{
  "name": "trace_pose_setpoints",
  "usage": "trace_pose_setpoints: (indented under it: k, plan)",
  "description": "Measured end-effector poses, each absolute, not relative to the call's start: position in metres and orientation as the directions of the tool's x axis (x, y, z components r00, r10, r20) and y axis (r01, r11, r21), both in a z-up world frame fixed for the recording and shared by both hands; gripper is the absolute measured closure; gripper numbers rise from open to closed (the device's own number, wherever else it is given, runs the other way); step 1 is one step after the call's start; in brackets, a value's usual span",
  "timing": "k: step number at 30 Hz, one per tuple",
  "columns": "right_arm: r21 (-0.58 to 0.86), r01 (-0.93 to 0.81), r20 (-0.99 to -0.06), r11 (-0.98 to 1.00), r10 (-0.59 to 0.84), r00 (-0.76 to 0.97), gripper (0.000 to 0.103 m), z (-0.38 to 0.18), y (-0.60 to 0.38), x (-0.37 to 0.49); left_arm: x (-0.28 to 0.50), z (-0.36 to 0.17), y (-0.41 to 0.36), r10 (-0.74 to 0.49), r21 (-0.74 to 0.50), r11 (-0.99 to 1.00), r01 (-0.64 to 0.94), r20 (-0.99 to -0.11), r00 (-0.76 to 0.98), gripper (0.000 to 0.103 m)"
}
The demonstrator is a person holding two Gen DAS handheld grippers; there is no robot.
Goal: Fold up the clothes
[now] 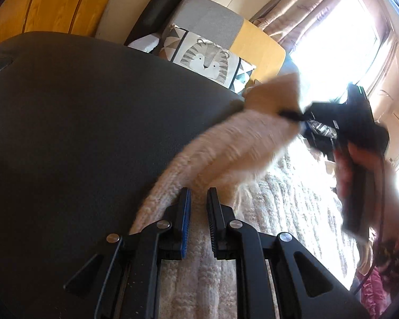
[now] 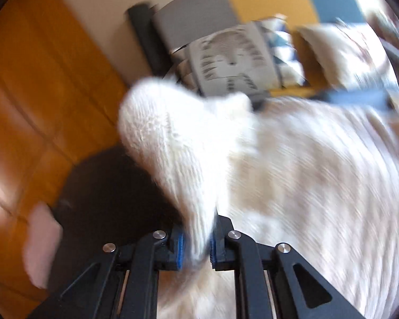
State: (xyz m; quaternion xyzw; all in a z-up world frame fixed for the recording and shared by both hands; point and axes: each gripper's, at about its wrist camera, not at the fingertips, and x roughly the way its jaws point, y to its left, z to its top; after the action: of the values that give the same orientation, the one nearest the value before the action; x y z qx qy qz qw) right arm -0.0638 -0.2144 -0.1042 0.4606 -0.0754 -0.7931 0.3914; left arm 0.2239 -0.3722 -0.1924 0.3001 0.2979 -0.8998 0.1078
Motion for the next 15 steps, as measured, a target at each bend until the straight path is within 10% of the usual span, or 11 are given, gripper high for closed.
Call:
trace_pose_setpoints:
  k: [8, 12, 15]
  plan:
    - [0.705, 0.402, -0.526, -0.585, -0.811, -0.257, 0.09, -0.176, -0.12, -0.074, 0.184, -0.134, -0.347, -0.01, -0.341, -0.884, 0.321, -0.671, -0.741, 0.086]
    - [0.826, 0.359, -0.372, -0.434, -0.899, -0.23, 0.086, -0.193, -0.1, -0.082, 0.119, -0.11, -0.377, 0.057, -0.427, -0.848, 0.314, -0.663, -0.746, 0.046]
    - [0.817, 0.379, -0.369, -0.435, -0.899, -0.237, 0.083, -0.194, -0.102, -0.08, 0.077, -0.11, -0.393, 0.159, -0.546, -0.768, 0.335, -0.669, -0.726, 0.045]
